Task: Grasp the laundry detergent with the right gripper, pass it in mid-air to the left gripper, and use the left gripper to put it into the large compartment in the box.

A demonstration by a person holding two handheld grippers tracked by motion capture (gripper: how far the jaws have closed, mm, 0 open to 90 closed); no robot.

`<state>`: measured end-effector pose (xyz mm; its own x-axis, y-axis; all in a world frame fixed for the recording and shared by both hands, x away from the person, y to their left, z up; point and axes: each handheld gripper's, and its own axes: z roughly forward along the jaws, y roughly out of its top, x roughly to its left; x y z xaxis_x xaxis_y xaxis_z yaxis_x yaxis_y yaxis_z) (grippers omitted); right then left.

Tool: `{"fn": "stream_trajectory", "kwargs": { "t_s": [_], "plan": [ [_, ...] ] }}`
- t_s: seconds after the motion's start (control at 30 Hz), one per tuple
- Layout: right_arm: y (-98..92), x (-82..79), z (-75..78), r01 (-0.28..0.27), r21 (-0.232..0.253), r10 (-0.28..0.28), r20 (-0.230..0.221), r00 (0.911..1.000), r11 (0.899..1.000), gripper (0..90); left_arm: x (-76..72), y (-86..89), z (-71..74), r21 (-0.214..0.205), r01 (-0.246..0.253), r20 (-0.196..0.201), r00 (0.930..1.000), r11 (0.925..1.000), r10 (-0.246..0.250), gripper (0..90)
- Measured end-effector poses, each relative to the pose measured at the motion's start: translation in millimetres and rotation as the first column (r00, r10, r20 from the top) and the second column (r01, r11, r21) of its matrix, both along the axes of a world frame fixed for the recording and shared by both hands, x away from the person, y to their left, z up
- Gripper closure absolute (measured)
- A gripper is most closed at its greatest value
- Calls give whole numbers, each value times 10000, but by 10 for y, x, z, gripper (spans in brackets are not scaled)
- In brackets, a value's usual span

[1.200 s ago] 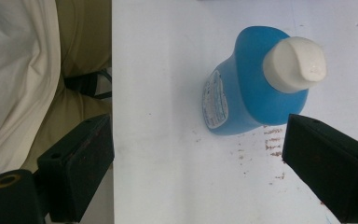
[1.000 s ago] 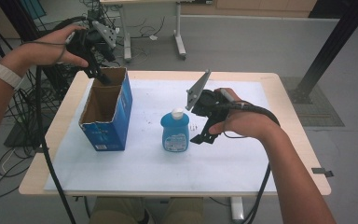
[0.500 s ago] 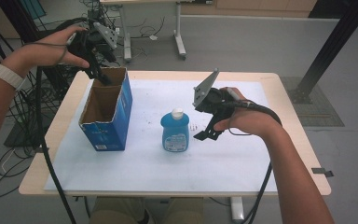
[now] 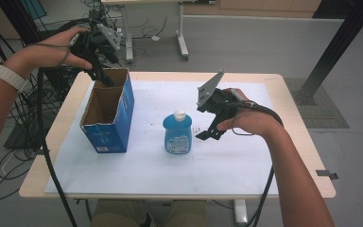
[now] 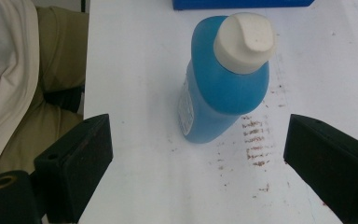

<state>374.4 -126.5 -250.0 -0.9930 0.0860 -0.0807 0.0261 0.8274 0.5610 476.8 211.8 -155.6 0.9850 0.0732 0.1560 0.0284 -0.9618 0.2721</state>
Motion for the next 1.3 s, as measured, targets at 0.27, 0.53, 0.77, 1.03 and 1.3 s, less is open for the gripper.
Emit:
{"fn": "stream_trajectory", "kwargs": {
  "t_s": [0.27,0.53,0.77,1.03,1.3],
  "plan": [
    [-33,108,-89,15,243,-14,-44,10000,9997,77,-2,-11,-6,2,-8,17,10000,10000,8,91],
    [-41,188,-169,-15,532,19,-85,10000,9986,72,0,-5,-7,5,-52,27,10000,10000,52,91],
    [-23,229,-224,-60,566,67,-123,9999,9984,69,12,-2,-16,28,-71,22,10000,10000,71,91],
    [-4,277,-298,-17,696,31,-210,9998,9976,62,14,-2,-19,56,-97,24,10000,9999,97,91],
    [-2,288,-360,55,790,-33,-279,9996,9969,62,12,7,-16,66,-118,35,9999,9999,117,91]
  ]
}}
